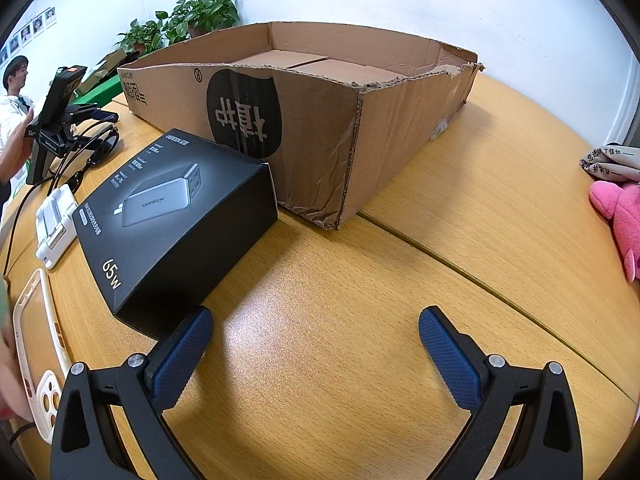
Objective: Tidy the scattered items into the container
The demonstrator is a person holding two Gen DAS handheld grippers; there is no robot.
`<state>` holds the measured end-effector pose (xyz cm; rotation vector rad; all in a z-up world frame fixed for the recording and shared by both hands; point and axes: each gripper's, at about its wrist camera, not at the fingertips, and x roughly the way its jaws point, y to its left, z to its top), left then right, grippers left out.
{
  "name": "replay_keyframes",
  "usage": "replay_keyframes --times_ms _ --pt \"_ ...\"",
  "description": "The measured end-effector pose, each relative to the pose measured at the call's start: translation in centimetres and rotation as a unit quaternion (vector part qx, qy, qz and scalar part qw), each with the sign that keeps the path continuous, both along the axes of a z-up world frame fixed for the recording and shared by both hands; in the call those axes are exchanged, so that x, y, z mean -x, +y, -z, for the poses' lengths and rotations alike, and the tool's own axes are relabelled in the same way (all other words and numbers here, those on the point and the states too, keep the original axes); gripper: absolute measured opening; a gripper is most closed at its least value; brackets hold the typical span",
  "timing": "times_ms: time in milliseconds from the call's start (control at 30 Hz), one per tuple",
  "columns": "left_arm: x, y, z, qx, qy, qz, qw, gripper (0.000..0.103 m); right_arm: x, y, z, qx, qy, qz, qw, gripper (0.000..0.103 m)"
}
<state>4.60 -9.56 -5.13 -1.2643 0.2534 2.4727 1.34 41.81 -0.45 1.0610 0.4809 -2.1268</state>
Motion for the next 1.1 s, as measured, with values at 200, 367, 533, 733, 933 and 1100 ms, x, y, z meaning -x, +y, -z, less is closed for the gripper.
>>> replay_keyframes --times_ms 200,367,533,733,933,1100 --pt "0.2 0.2 -0.3 0.000 0.000 -0.003 1.0000 0.103 0.0 0.1 -0.1 0.000 0.000 -0.001 1.000 0.103" --pt "0.0 1.7 0.1 0.000 0.001 -0.006 1.0000 0.103 0.0 0.2 -0.1 0.000 0.000 -0.001 1.000 0.103" --pt "-2.1 1.2 -0.1 0.000 0.001 -0.030 0.9995 0.103 -0.4 0.3 0.4 0.000 0.000 -0.001 1.000 0.103" --pt "-4.9 -0.2 -0.5 0.009 0.027 -0.076 0.9967 0.102 -0.4 0.4 0.4 0.000 -0.001 -0.001 1.000 0.103" --pt "-8.6 -1.8 -4.8 -0.033 0.092 -0.131 0.9865 0.102 -0.6 -1.1 0.5 -0.001 0.000 0.025 1.000 0.103" --pt "-13.0 -1.8 -9.6 -0.051 0.135 -0.139 0.9797 0.102 -0.8 -1.2 0.5 -0.002 -0.003 0.039 0.999 0.103"
